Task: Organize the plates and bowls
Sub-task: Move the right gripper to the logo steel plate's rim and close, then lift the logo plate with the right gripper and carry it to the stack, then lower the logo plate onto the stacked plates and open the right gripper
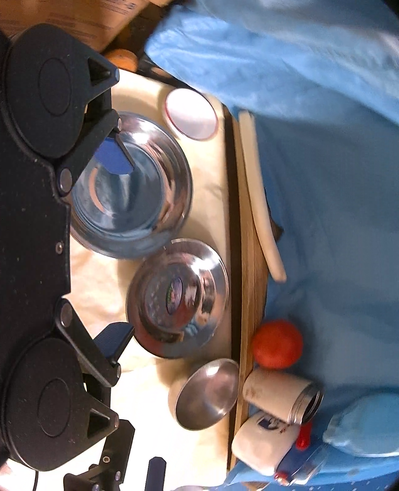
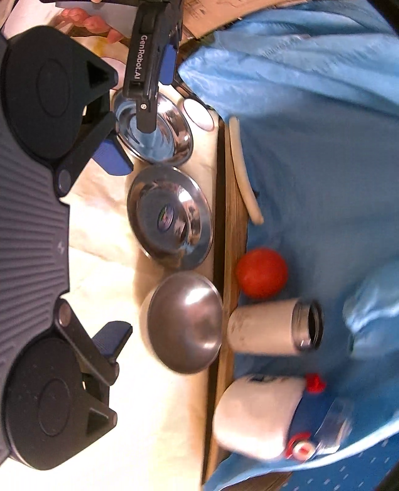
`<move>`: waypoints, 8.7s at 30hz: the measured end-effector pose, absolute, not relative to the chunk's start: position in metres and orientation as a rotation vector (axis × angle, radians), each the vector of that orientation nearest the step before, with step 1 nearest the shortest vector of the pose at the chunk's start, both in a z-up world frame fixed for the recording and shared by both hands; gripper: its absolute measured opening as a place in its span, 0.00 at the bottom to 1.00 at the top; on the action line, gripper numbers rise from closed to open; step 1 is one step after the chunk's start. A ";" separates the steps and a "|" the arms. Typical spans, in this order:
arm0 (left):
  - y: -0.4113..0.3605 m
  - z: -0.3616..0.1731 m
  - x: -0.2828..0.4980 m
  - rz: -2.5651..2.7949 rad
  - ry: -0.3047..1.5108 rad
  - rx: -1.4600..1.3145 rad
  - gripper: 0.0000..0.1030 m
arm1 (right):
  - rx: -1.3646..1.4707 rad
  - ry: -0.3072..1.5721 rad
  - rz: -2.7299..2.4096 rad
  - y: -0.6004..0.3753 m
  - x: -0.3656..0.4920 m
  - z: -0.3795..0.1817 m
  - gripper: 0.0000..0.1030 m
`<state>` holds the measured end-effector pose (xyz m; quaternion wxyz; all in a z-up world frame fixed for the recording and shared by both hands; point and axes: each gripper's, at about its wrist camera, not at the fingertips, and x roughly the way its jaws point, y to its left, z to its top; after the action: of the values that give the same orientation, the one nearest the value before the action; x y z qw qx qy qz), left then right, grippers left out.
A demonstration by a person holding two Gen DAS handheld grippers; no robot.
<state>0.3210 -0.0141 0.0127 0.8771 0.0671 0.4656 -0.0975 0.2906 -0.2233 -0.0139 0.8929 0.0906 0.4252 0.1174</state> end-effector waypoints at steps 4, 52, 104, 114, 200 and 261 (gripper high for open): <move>-0.022 0.012 0.333 -0.260 0.964 0.208 0.99 | 0.220 0.897 0.218 -0.232 0.289 -0.018 1.00; -0.052 -0.055 0.469 -0.409 1.044 0.541 0.99 | 0.386 1.028 0.148 -0.213 0.347 -0.078 1.00; -0.051 -0.060 0.471 -0.519 1.134 0.461 0.45 | 0.427 1.037 0.123 -0.198 0.373 -0.100 0.45; -0.048 -0.052 0.471 -0.529 1.144 0.431 0.31 | 0.427 1.043 0.138 -0.196 0.372 -0.097 0.20; 0.116 -0.037 0.397 0.047 1.155 0.030 0.29 | 0.120 1.122 0.557 -0.076 0.418 -0.052 0.15; 0.091 -0.006 0.336 0.131 1.024 0.101 0.94 | 0.126 0.942 0.548 -0.103 0.373 -0.026 0.96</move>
<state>0.3362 0.0907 -0.0057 0.8685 0.0483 0.4893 0.0624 0.3729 -0.1035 -0.0265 0.8534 0.0597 0.4475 0.2606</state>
